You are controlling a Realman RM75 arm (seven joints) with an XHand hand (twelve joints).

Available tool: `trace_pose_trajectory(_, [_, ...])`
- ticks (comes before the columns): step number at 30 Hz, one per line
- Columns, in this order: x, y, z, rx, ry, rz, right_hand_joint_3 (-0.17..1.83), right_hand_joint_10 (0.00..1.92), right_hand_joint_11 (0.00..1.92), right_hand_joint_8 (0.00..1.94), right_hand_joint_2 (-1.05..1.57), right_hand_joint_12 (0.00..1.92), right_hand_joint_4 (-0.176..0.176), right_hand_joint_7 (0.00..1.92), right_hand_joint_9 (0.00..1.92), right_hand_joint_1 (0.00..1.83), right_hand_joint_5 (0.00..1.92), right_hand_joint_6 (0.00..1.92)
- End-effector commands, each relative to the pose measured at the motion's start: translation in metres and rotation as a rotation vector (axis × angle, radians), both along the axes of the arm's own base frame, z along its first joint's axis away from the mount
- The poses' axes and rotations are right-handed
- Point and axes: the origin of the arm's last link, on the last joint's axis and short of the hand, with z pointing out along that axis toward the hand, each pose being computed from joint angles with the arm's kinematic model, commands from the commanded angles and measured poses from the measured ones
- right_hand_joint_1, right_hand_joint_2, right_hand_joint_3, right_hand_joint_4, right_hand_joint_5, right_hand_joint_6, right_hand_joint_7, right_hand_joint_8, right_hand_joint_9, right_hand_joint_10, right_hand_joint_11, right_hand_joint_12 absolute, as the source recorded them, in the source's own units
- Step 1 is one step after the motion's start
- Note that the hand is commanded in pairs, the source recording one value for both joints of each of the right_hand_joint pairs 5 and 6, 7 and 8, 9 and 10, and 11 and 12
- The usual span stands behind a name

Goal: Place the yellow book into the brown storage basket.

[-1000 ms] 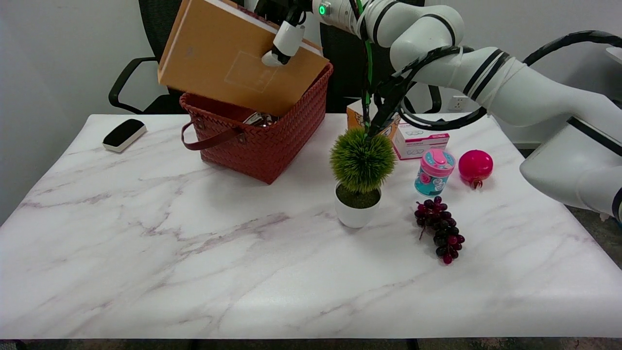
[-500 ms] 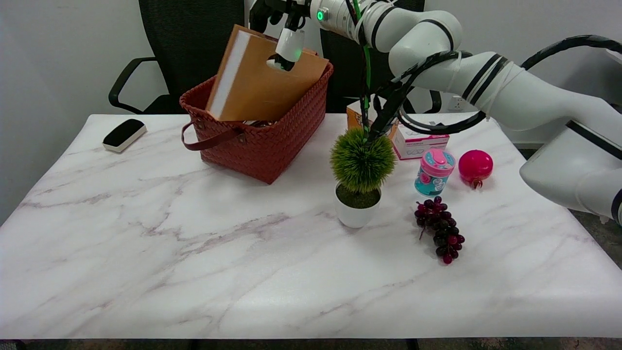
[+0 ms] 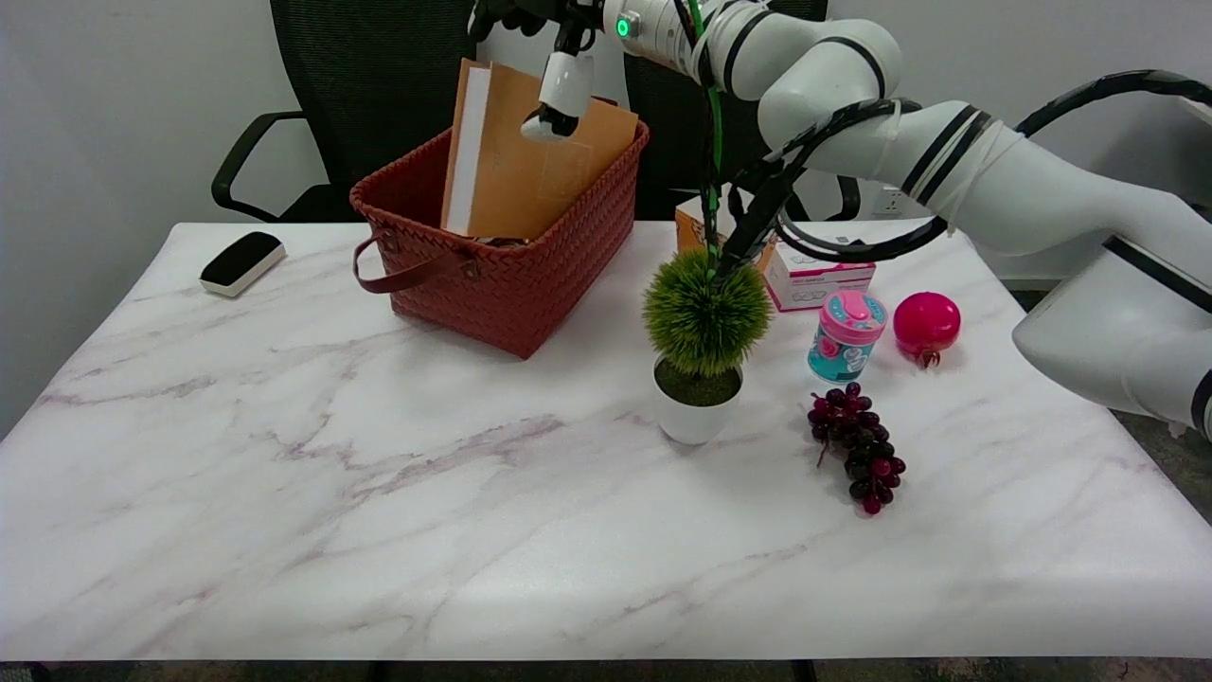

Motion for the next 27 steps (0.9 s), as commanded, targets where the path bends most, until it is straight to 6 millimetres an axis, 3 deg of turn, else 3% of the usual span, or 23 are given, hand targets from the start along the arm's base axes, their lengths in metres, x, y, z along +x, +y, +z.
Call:
trace_pose_trajectory(1, [0.025, 0.014, 0.016, -0.024, 0.032, 0.116, 1.26, 0.35, 0.41, 0.30, -0.15, 0.41, 0.000, 0.30, 0.35, 1.26, 0.39, 0.39])
trace_pose_trajectory(5, [0.019, 0.025, 0.029, -0.034, 0.021, 0.126, 1.23, 0.34, 0.40, 0.29, -0.16, 0.40, 0.000, 0.29, 0.34, 1.26, 0.35, 0.35])
trace_pose_trajectory(6, [0.018, 0.027, 0.031, -0.034, 0.019, 0.126, 1.21, 0.35, 0.41, 0.35, -0.14, 0.41, 0.000, 0.35, 0.35, 1.26, 0.34, 0.34])
trace_pose_trajectory(7, [0.016, 0.029, 0.036, -0.044, 0.020, 0.127, 1.14, 0.38, 0.44, 0.60, -0.06, 0.44, 0.000, 0.60, 0.38, 1.27, 0.33, 0.33])
trace_pose_trajectory(8, [0.016, 0.033, 0.041, -0.051, 0.023, 0.134, 1.11, 0.43, 0.47, 0.72, -0.03, 0.47, 0.000, 0.72, 0.43, 1.28, 0.32, 0.32])
trace_pose_trajectory(10, [0.015, 0.039, 0.047, -0.067, 0.037, 0.142, 1.04, 0.61, 0.59, 0.85, 0.02, 0.59, 0.000, 0.85, 0.61, 1.28, 0.37, 0.37])
trace_pose_trajectory(17, [0.018, 0.075, 0.101, -0.203, 0.054, 0.170, 0.94, 0.90, 0.81, 0.90, 0.10, 0.81, 0.000, 0.90, 0.90, 1.27, 0.44, 0.44])
trace_pose_trajectory(24, [0.014, 0.118, 0.160, -0.333, 0.000, 0.197, 0.97, 0.85, 0.85, 0.87, 0.08, 0.85, 0.000, 0.87, 0.85, 1.27, 0.43, 0.43])
trace_pose_trajectory(27, [0.002, 0.141, 0.183, -0.401, 0.003, 0.205, 0.98, 0.81, 0.82, 0.86, 0.08, 0.82, 0.000, 0.86, 0.81, 1.25, 0.42, 0.42])
